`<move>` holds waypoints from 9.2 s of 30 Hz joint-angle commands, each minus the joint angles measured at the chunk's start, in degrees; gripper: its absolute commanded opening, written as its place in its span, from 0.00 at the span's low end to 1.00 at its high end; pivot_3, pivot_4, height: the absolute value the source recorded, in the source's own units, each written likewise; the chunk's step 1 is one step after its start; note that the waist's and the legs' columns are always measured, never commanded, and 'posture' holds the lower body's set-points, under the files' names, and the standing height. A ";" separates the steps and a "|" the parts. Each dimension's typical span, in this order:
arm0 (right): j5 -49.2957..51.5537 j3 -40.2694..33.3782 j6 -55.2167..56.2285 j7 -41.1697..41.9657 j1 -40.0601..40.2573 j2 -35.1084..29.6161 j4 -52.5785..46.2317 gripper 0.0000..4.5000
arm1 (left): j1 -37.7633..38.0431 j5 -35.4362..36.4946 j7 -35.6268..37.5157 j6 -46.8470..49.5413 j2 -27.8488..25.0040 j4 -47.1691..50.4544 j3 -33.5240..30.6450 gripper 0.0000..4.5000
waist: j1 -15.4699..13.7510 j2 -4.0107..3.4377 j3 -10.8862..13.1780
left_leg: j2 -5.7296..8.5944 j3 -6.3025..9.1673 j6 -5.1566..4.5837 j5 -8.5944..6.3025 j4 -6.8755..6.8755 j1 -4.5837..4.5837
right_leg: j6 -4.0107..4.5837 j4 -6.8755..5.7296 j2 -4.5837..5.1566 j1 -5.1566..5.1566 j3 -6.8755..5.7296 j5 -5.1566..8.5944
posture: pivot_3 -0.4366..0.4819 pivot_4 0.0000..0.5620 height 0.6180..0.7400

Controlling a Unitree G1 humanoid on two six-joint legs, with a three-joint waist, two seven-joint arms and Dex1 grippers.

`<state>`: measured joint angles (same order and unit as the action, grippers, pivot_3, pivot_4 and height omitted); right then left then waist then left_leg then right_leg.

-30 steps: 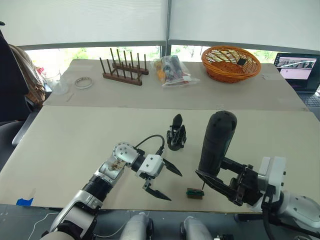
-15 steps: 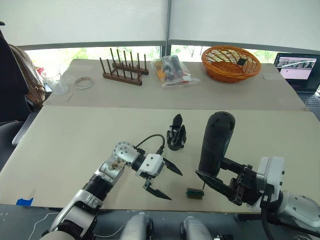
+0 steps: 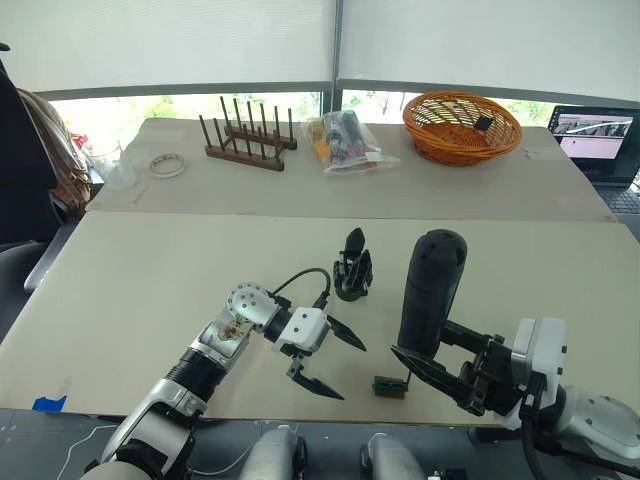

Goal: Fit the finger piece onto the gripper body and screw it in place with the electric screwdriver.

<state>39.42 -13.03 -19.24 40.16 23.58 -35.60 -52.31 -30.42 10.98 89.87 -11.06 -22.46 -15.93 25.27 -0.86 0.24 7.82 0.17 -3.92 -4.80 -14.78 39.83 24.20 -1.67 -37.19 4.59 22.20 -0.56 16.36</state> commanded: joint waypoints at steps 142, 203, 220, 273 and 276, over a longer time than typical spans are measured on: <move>-0.29 -1.18 2.56 2.11 -0.91 -0.59 -1.03 0.43 | -1.21 -0.13 -0.12 -1.27 1.32 0.56 0.19 1.00 | 0.00 0.00 0.00 | 0.00 0.00 0.00 0.00 0.01 0.00 | 0.00 0.00 0.00 -0.01 0.00 0.00 | 0.48 0.27 1.00; 13.05 -1.48 -5.51 -5.73 -18.00 -6.84 -0.22 0.43 | 1.98 5.83 -5.77 14.25 -5.15 12.03 -7.95 1.00 | 0.16 0.01 0.00 | -0.01 0.01 0.00 0.00 0.01 0.00 | 0.00 -0.01 0.04 -0.01 0.01 0.00 | 0.48 0.27 1.00; 19.95 6.01 -12.34 6.76 -36.52 -10.77 9.80 0.43 | 3.48 6.52 -13.17 18.95 -9.62 13.03 -14.01 1.00 | 0.16 0.01 0.00 | 0.01 0.01 -0.02 -0.01 0.00 0.01 | 0.00 0.00 0.13 0.01 -0.03 0.00 | 0.48 0.27 1.00; -2.68 16.93 -20.21 19.38 -83.04 5.73 52.44 0.43 | -18.68 -4.98 -11.97 -4.94 3.10 -29.53 -13.04 1.00 | 0.35 0.06 0.03 | 0.42 -0.12 0.29 0.21 0.20 0.85 | -0.09 -0.89 0.37 1.05 -0.19 -0.05 | 0.48 0.27 1.00; -2.88 16.68 -20.27 19.91 -82.44 5.22 52.29 0.43 | -18.94 -5.31 -12.02 -5.61 3.41 -30.10 -13.00 1.00 | 0.23 0.06 0.04 | 0.43 -0.12 0.30 0.21 0.20 0.85 | -0.09 -0.89 0.37 1.04 -0.19 -0.05 | 0.48 0.27 1.00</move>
<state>36.03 7.15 -41.44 59.46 -57.46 -29.76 1.64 -48.13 5.81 78.11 -15.23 -19.40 -46.04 12.72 -0.63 0.31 7.86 0.60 -4.04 -4.50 -14.57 40.03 25.05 -1.75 -38.08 4.97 23.25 -0.76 16.30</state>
